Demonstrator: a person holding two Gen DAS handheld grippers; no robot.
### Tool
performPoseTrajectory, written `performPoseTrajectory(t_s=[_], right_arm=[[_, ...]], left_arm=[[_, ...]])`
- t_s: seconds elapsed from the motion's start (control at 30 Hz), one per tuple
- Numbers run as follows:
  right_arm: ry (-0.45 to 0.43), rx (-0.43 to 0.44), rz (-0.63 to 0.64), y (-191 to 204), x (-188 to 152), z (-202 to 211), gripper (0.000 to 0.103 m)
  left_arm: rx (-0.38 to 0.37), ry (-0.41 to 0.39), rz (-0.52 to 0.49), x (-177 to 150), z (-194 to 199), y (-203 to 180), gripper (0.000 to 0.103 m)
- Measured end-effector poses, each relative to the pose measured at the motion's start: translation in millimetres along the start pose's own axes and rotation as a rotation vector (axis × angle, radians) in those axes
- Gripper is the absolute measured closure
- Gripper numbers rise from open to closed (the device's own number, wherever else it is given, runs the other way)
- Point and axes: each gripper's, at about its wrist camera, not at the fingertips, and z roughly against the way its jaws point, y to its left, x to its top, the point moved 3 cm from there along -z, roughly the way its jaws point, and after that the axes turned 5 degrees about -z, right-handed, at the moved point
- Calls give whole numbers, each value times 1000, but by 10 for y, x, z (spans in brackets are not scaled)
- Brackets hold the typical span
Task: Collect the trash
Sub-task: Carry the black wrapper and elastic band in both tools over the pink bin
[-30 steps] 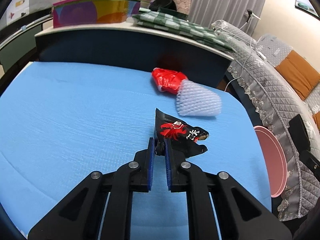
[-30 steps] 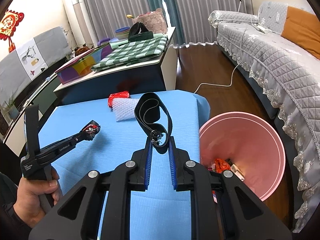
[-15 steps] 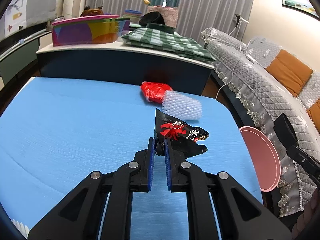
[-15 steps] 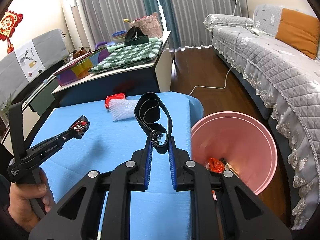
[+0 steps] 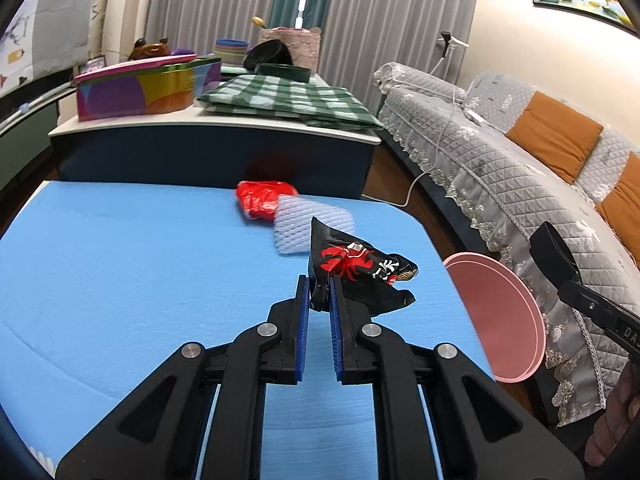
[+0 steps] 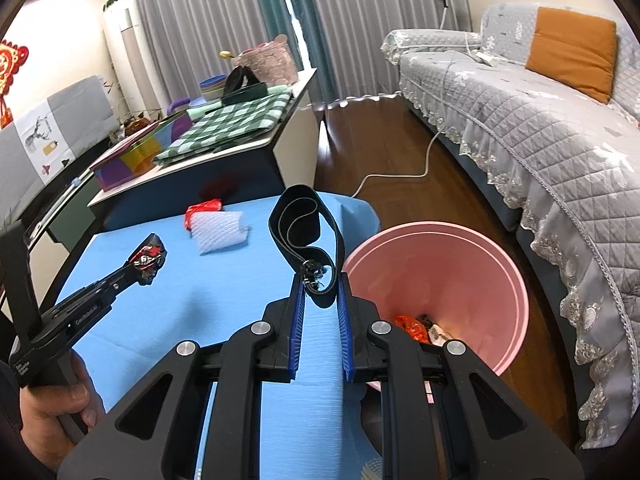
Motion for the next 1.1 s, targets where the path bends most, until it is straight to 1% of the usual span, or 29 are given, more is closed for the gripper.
performPoseTrajectory(t_s=[0.3,0.93,1.1], right_arm=[[-31,-50,-42,-240,68,55,86],[-121,-200,-96,-867,306,266,86],[-127,-217,-131,-1008,372,261,86]], left_arm=[[-27,7,-29,-29,-91,-231,93],[-110,29,-95,-91,-268,-824,93],[-137,34,-121,-63,-304,-1031,93]])
